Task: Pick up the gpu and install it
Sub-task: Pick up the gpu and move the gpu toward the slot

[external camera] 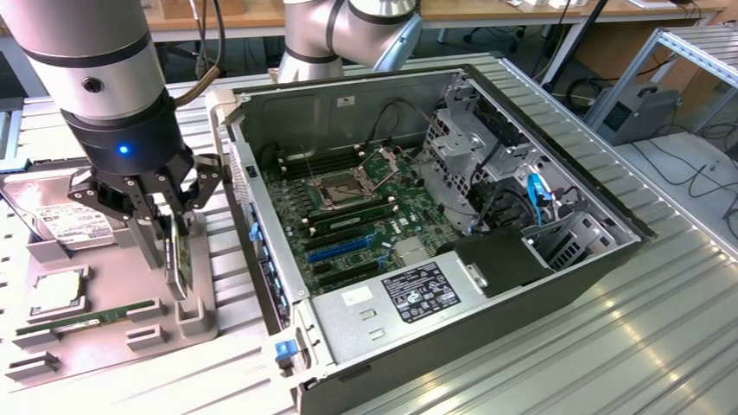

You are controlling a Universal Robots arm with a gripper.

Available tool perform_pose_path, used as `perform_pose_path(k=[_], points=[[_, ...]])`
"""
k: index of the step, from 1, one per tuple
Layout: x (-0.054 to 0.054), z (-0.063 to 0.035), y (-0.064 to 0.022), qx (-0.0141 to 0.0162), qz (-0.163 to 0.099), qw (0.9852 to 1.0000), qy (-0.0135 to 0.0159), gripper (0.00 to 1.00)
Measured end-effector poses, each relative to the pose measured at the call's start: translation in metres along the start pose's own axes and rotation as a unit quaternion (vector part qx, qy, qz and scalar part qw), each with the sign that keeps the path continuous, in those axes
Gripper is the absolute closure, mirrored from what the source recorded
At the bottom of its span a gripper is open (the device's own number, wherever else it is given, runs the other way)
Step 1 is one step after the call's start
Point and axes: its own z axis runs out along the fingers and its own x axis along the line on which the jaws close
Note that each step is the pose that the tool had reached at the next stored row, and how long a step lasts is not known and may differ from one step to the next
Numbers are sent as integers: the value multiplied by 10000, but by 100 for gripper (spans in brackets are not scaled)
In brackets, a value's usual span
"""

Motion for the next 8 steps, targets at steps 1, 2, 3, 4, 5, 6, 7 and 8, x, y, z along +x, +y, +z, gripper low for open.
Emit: perform_pose_path(k=[1,2,3,4,5,6,7,8], points=[[0,-3,0,0,0,10000,0,73],[0,-6,0,0,0,10000,0,73],[0,-9,0,0,0,10000,0,73],[0,-12,0,0,0,10000,0,73],[0,-16,0,0,0,10000,0,73],[-1,-19,0,0,0,10000,0,73],[-1,-22,0,0,0,10000,0,73],[-1,-26,0,0,0,10000,0,73]])
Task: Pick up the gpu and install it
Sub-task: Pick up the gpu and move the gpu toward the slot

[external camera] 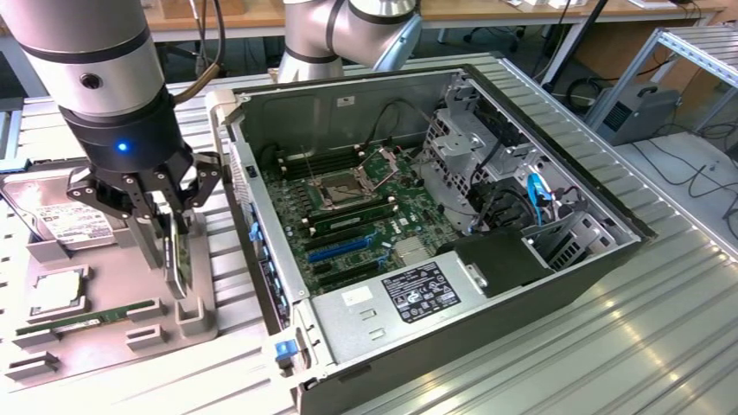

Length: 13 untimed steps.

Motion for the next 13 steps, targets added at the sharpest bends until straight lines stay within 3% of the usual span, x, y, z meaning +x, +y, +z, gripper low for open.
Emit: perform_pose_path(k=[13], points=[[-1,-46,1,0,0,10000,0,73]])
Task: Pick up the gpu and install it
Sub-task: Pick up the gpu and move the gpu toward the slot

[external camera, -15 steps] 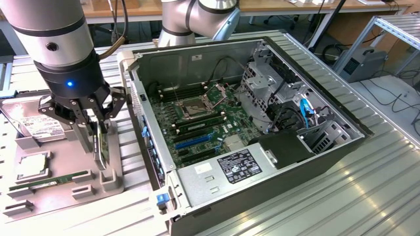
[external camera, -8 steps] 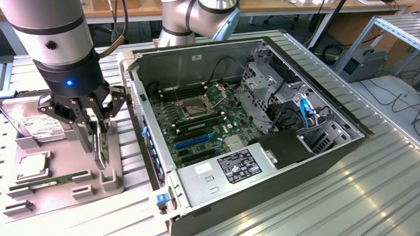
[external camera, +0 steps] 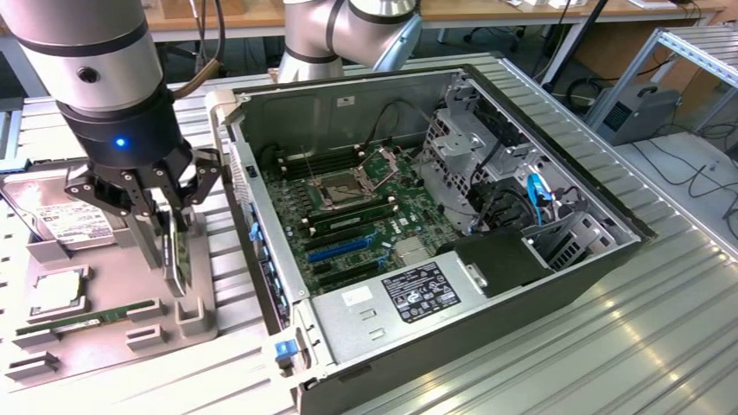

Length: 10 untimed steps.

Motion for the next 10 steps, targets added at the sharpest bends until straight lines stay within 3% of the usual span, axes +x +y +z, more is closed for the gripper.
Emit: perform_pose_path(k=[10], points=[[-2,-38,0,0,0,10000,0,73]])
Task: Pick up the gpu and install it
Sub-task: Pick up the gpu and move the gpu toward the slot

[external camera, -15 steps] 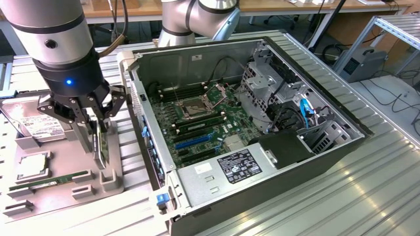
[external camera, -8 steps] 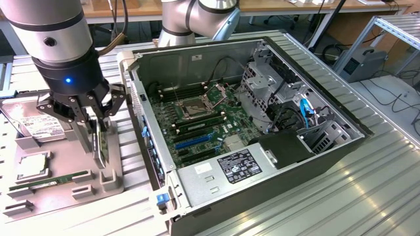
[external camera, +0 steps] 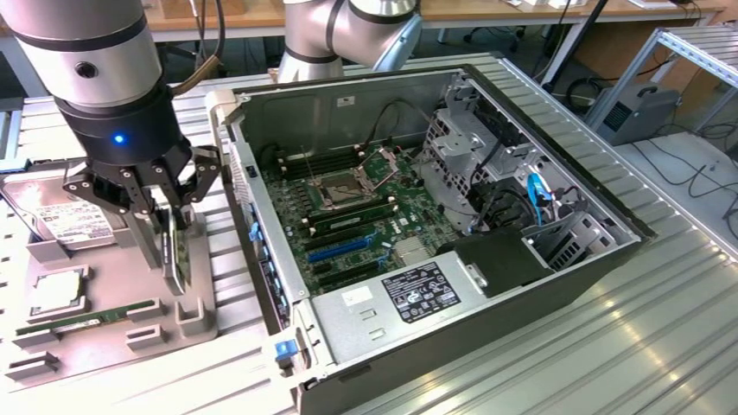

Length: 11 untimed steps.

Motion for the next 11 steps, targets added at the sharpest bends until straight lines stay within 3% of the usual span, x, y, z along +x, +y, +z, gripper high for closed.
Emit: perform_pose_path(k=[11], points=[[-1,-46,0,0,0,10000,0,73]])
